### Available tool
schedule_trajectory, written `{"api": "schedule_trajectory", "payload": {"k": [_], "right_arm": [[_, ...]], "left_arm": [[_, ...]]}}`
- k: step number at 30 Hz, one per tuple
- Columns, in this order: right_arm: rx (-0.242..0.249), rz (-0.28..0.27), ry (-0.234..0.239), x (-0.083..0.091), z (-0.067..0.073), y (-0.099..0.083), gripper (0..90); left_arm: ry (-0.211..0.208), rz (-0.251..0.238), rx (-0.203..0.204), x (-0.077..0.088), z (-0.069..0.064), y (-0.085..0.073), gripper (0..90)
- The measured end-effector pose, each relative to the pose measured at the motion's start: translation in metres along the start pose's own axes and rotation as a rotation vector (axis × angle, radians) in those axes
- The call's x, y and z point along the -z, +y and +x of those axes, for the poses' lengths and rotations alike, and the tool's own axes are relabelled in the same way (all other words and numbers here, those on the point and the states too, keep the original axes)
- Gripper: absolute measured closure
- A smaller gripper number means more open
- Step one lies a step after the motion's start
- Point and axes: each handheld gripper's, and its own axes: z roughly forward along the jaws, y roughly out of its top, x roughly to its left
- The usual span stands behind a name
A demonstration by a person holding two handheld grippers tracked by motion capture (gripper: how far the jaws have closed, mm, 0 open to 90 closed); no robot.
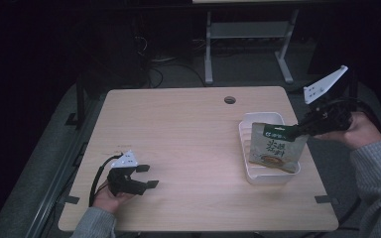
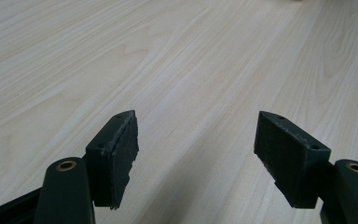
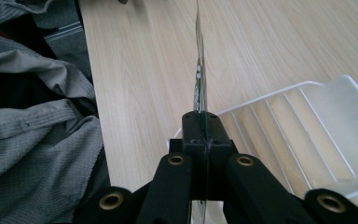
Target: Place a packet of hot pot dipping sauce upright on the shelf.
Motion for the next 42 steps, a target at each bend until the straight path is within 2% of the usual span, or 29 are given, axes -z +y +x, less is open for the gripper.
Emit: {"api": "schedule_trajectory", "payload": {"k": [10,21,26,32,37,42], "right_arm": [[-0.006,0.0,-0.021,0.004,-0.01,0.002,89.7],[-0.003,0.026,-0.035,-0.006,-0.024,0.003,89.7],[-0.007,0.016,-0.046,-0.007,-0.029,0.002,89.7],[-0.005,0.021,-0.055,-0.009,-0.034,0.008,89.7],[0.004,0.043,-0.058,-0.019,-0.038,0.015,89.7],[0.006,0.039,-0.068,-0.023,-0.041,0.017,89.7]], "left_arm": [[0.0,0.0,0.003,0.0,0.0,0.0,29.4],[0.0,-0.004,0.009,0.0,0.002,-0.001,28.7],[0.0,0.001,0.006,-0.001,0.002,0.0,28.6],[-0.001,0.001,0.007,-0.002,0.002,0.0,28.4],[-0.003,-0.004,0.012,-0.001,0.003,0.0,28.3],[-0.004,-0.005,0.014,-0.001,0.003,0.0,28.2]]}}
